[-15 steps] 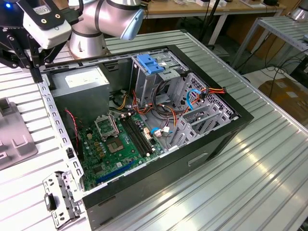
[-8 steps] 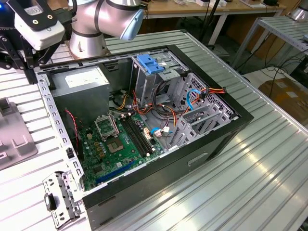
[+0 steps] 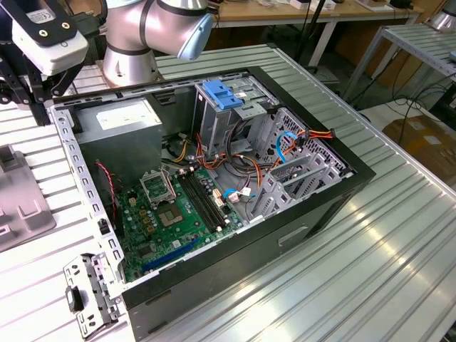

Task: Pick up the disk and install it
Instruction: 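Reach for the disk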

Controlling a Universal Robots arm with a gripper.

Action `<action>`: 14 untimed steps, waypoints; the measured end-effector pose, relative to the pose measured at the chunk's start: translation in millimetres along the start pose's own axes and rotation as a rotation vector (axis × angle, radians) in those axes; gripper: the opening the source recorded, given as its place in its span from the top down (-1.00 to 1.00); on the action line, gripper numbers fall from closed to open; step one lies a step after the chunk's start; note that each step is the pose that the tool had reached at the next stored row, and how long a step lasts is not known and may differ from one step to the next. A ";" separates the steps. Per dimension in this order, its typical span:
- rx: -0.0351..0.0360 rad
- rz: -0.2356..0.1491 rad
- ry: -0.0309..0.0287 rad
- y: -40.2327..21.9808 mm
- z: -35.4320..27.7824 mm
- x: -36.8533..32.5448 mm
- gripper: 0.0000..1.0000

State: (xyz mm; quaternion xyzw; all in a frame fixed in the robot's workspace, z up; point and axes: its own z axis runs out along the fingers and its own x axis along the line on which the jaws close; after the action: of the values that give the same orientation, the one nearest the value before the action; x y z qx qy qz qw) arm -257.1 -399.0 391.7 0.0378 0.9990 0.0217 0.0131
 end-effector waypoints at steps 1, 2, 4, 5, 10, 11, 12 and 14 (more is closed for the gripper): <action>0.0000 0.000 0.0000 -0.1 0.0 1.5 0.79; 0.0000 0.000 0.0000 -0.2 0.0 2.2 0.79; 0.0000 0.000 0.0000 -0.3 0.0 4.1 0.79; 0.0000 0.000 0.0000 -0.4 0.1 5.0 0.79; 0.0000 0.000 0.0000 -0.7 0.1 9.4 0.79; 0.0000 0.000 0.0000 -0.8 0.1 10.2 0.79; 0.0000 0.000 0.0000 -0.9 0.1 11.5 0.79; 0.0000 0.000 0.0000 -1.0 0.1 13.1 0.79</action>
State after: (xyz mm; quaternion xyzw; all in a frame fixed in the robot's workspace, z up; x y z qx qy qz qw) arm -270.2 -398.9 391.2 0.0379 0.9990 0.0217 0.0131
